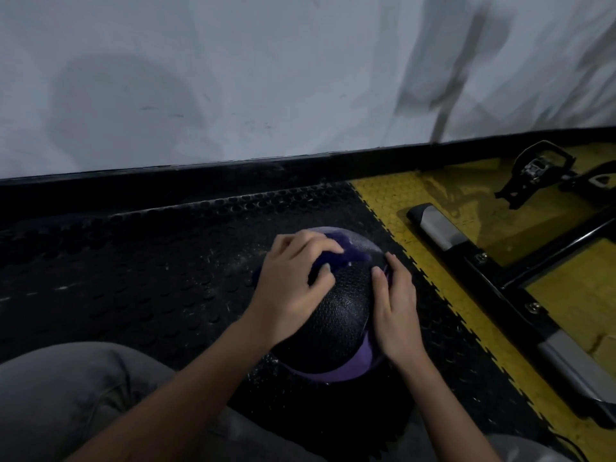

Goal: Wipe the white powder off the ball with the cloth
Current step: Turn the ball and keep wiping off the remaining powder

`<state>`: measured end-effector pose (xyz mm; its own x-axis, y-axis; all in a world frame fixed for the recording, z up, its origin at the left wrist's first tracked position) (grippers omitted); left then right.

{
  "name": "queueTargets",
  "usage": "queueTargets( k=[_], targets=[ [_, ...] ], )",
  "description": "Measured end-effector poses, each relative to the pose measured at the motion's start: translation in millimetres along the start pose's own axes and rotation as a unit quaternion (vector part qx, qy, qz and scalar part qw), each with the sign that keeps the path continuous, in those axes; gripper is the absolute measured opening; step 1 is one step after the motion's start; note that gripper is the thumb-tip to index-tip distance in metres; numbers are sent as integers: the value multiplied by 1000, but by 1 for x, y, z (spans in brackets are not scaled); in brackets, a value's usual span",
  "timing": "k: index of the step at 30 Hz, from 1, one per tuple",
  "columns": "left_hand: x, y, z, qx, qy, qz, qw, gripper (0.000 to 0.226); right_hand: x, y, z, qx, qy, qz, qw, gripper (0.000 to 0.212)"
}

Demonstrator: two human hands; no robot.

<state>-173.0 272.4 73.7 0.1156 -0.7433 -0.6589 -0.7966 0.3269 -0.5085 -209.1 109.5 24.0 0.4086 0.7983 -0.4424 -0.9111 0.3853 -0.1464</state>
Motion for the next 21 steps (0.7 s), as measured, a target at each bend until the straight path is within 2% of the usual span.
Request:
queueTargets(
  k=[3, 5, 6, 8, 10, 12, 14, 19, 21],
  targets=[
    [4, 7, -18, 75, -16, 22, 997, 27, 0, 0, -1, -5, -2, 6, 1000, 57],
    [4, 3, -14, 93, -43, 24, 994, 30, 1, 1, -1, -4, -9, 14, 1000, 62],
    [1, -3, -3, 67, -41, 17, 997, 31, 1, 1, -1, -3, -12, 16, 1000, 66],
    [-6, -15, 30, -57, 2, 8, 998, 27, 1, 2, 1, -1, -19, 17, 1000, 69],
    [-6, -17, 61, -179, 40, 15, 983, 21, 3, 2, 3, -4, -18, 15, 1000, 69],
    [-4, -13, 68, -217, 55, 21, 974, 20, 3, 2, 5, -13, -5, 9, 1000, 68],
    [-3, -9, 49, -166, 39, 18, 985, 22, 3, 3, 6, -24, 12, 0, 1000, 68],
    [0, -3, -9, 45, -50, 8, 998, 30, -1, 2, 1, -21, 9, -11, 1000, 63],
    [-2, -10, 7, 11, -42, 8, 999, 27, -1, 3, 1, -19, 1, -8, 1000, 62]
  ],
)
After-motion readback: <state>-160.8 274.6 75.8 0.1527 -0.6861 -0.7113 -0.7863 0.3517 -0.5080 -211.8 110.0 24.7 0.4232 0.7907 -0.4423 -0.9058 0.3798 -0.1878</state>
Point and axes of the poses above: each hand's wrist, its own y-axis away from the middle knuckle, its own x-axis out of the palm, z = x × y, the point moved 9 cm from there along -y, towards the middle knuckle, and after that the axes turned 10 degrees about -y, right-handed, at the moved point
